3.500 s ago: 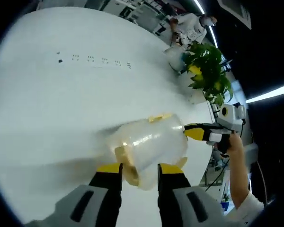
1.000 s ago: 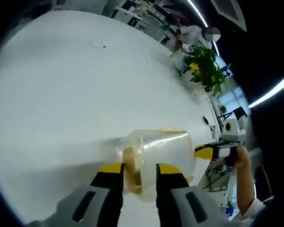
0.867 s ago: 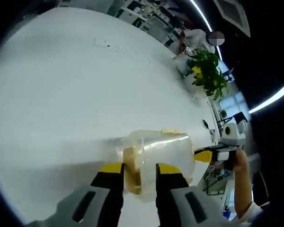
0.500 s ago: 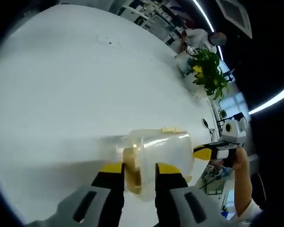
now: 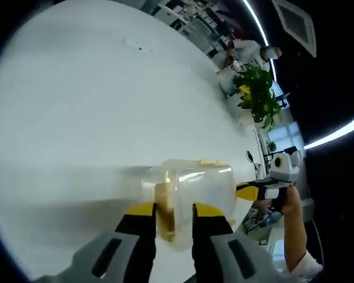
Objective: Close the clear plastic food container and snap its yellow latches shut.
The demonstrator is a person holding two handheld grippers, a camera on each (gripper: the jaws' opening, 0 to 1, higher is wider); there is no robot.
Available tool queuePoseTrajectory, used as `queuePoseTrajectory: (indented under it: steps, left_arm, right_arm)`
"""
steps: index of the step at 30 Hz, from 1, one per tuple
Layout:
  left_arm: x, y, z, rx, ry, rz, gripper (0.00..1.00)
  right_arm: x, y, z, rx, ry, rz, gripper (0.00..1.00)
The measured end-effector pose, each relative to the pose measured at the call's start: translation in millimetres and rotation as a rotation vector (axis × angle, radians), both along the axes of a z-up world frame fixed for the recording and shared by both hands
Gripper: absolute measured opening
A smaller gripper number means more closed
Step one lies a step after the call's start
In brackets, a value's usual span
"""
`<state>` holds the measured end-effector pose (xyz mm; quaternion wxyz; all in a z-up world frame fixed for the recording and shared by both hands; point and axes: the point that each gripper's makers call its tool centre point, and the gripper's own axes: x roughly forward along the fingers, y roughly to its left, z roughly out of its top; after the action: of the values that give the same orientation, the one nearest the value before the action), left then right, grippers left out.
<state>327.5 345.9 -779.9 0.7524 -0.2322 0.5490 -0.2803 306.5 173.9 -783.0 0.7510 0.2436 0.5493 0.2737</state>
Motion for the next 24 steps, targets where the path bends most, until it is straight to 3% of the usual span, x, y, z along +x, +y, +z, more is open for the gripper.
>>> queuePoseTrajectory:
  steps: [5, 6, 11, 16, 18, 21, 24]
  left_arm:
    - [-0.9, 0.4, -2.0, -0.019, -0.009, 0.024, 0.15]
    - [-0.9, 0.6, -1.7, -0.019, -0.012, 0.026, 0.15]
    - [-0.5, 1.1, -5.2, -0.049, -0.012, 0.052, 0.15]
    - [1.1, 1.2, -5.4, -0.054, -0.062, 0.047, 0.16]
    - [1.7, 2.3, -5.9, -0.064, -0.076, 0.054, 0.16]
    - [6.1, 7.7, -5.1, -0.108, -0.105, 0.11, 0.16]
    - [15.1, 11.3, 5.8, -0.178, -0.142, 0.221, 0.15]
  right_arm:
    - [-3.8, 0.3, -0.6, 0.107, 0.059, -0.099, 0.07]
    - [-5.0, 5.8, 1.9, 0.166, 0.094, -0.117, 0.06]
    - [-9.7, 6.3, -1.2, 0.135, 0.067, -0.111, 0.06]
    - [-10.7, 7.4, -0.7, 0.086, 0.018, -0.071, 0.08]
    - [-11.8, 7.9, -0.3, 0.076, 0.011, -0.095, 0.08]
    - [-14.0, 13.7, -0.3, 0.062, -0.006, -0.087, 0.08]
    - [-8.0, 11.8, 1.0, -0.006, -0.109, 0.004, 0.08]
